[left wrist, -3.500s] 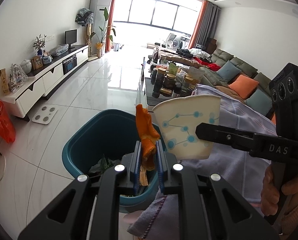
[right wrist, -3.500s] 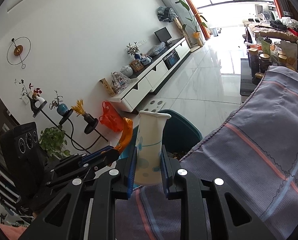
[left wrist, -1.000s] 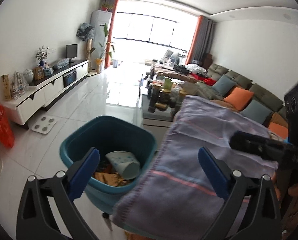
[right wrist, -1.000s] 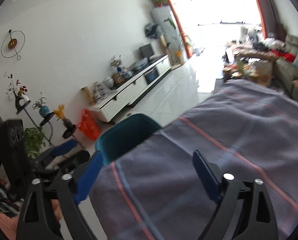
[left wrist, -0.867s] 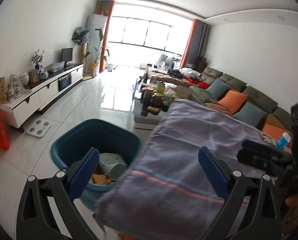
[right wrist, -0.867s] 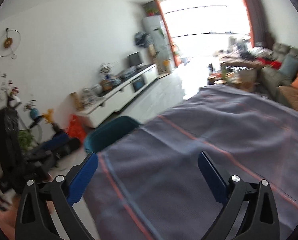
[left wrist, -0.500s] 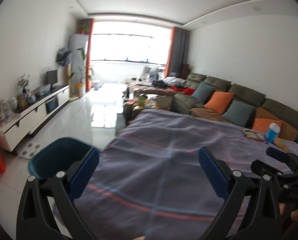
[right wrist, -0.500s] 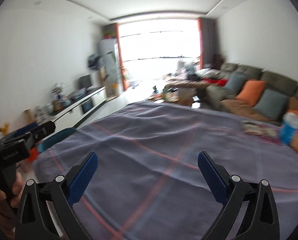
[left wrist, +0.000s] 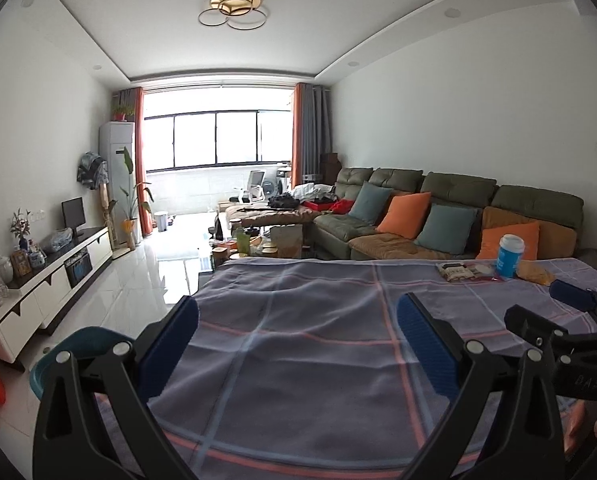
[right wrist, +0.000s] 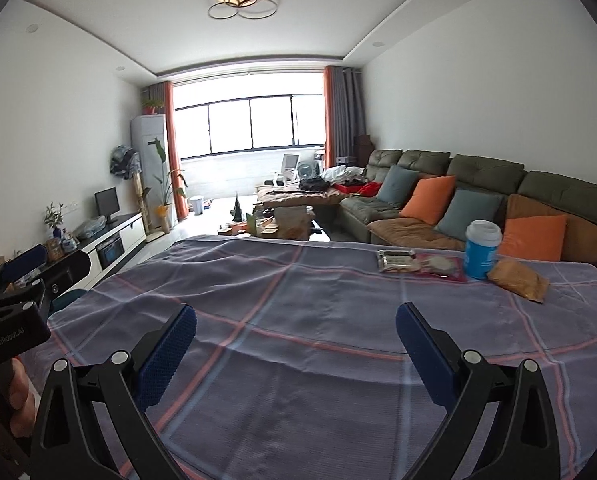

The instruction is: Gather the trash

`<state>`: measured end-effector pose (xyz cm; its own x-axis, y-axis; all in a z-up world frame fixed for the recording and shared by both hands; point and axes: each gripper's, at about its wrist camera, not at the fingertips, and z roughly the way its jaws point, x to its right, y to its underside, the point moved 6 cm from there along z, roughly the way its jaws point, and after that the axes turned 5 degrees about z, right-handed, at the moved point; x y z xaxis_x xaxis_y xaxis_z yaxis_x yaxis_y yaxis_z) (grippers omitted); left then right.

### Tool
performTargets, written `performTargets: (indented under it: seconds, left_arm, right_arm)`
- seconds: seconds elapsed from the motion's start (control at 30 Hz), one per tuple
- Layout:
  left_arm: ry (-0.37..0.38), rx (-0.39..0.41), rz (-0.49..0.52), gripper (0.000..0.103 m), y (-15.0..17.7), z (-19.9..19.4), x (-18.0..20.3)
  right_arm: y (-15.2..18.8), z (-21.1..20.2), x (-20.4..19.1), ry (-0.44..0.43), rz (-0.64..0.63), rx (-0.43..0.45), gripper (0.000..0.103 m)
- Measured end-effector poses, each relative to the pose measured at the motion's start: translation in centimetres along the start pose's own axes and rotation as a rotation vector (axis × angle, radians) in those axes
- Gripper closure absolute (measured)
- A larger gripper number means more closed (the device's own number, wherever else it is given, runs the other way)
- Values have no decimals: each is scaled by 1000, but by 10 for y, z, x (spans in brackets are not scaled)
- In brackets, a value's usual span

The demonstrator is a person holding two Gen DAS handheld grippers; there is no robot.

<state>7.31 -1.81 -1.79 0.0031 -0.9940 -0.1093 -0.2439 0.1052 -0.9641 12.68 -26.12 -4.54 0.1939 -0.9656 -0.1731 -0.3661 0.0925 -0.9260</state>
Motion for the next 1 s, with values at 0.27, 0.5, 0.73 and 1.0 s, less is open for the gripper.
performTargets:
  seconds: [0.27,0.5,0.73,1.0]
  left_arm:
    - [9,35,17,3,-2,-3,15]
    - [12,36,17,3,-1,-4,17]
    - [14,38,12,3,0,-2,18]
    - [14,40,12,3,1,-1,19]
  right_arm:
    - [-3,-9,10,26,8,24,4]
    - [-4,-12,12,36,12,34,4]
    - [-5,-14,15,42,10,41,4]
    - [-8,-21,14,42,11,50,4]
